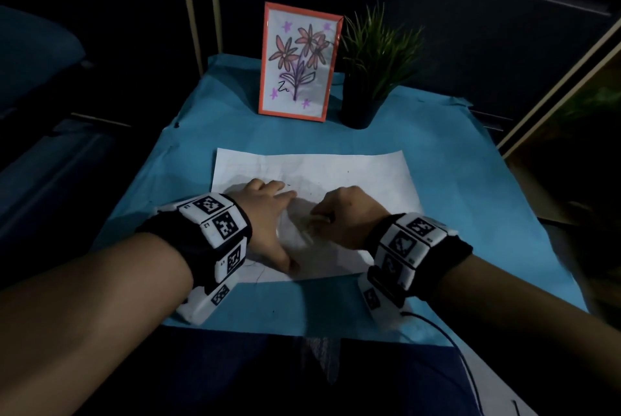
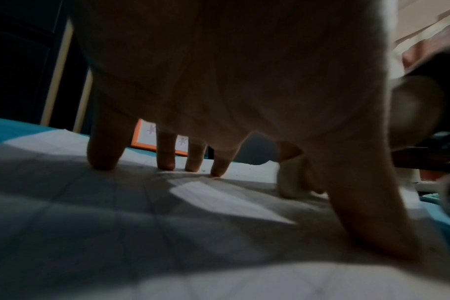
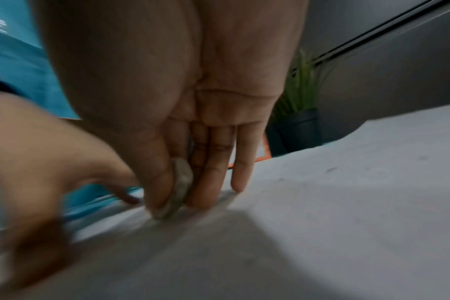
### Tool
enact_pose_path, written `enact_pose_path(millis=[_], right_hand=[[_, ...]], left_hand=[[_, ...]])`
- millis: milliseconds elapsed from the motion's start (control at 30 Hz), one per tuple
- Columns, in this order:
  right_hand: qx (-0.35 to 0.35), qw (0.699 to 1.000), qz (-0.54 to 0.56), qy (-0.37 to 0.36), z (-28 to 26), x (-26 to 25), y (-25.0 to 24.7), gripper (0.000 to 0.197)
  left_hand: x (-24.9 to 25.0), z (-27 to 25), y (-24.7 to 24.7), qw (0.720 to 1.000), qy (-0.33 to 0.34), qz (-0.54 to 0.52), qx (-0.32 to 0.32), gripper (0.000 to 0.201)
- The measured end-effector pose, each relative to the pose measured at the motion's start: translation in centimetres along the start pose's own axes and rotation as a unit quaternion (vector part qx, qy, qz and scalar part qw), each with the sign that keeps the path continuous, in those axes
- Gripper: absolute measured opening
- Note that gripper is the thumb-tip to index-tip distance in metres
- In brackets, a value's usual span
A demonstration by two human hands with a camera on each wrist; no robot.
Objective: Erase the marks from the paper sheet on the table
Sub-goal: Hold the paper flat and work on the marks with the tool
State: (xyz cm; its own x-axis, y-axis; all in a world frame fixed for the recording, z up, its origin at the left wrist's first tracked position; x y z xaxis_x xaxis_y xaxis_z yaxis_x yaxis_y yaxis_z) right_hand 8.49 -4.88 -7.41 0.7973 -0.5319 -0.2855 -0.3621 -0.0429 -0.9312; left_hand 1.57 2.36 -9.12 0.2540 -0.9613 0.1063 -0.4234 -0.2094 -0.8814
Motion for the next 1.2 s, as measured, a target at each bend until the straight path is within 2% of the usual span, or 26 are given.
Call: enact_pose_path(millis=[133,333,433,533,600,733,867,1000,1067,1133,1200], right_hand=[[-0.049,0.998,-0.028,-0.038,-2.1,-1.6,2.1,0.031],[0.005,1.0,-0.009,0.026,1.4,0.9,-0.7,0.026],[-0.015,1.0,-0.017,0.002,0.5,-0.2,0.3,0.024],[-0.046,0.999,-0.017,-0.012,-0.5,-0.8,1.2,0.031],[-0.024,1.0,0.0,0.011,0.6,0.2,0.2,0.024],[0.005,1.0,-0.015,0.023,1.7,0.6,-0.5,0.025],[-0.042,0.999,-0.018,-0.01,-0.5,-1.1,1.4,0.034],[-0.015,0.999,-0.012,0.041,1.3,1.3,-0.4,0.029],[0.004,0.997,0.003,0.08,2.1,2.6,-1.3,0.036],[0.0,0.996,0.006,0.086,1.7,2.3,-0.9,0.04],[-0.025,0.998,0.004,0.065,0.8,0.9,0.3,0.029]], left_hand=[[0.0,0.1,0.2,1.0,0.001,0.005,-0.003,0.126],[0.1,0.0,-0.2,1.0,0.001,-0.003,0.008,0.123],[0.0,0.3,0.0,1.0,0.001,0.0,0.004,0.127],[-0.1,0.3,0.2,1.0,0.002,0.002,0.007,0.129],[-0.1,0.3,0.1,1.0,0.003,-0.003,0.01,0.129],[-0.1,0.3,0.1,1.0,0.001,-0.002,0.007,0.126],[-0.1,0.5,0.3,1.0,0.0,0.014,-0.002,0.129],[-0.1,0.6,0.1,1.0,0.003,0.01,0.007,0.129],[-0.1,0.6,0.1,1.0,0.008,0.014,0.009,0.126],[0.0,0.5,0.1,1.0,0.007,0.013,0.007,0.127],[0.0,0.6,0.1,1.0,0.003,0.012,-0.001,0.128]])
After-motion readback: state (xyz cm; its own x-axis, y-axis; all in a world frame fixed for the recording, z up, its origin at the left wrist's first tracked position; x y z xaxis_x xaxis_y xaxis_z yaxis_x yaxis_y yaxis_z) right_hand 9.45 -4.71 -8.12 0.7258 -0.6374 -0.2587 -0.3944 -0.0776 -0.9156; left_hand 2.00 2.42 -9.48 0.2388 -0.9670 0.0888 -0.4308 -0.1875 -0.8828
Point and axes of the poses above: each hand's wrist, its own z-axis towards the middle knuckle, its own y-axis out of the palm, x = y × z, the point moved 10 cm from there along z, towards the middle knuckle, and after that the axes turned 1 degree about x, right-handed, at the moved point
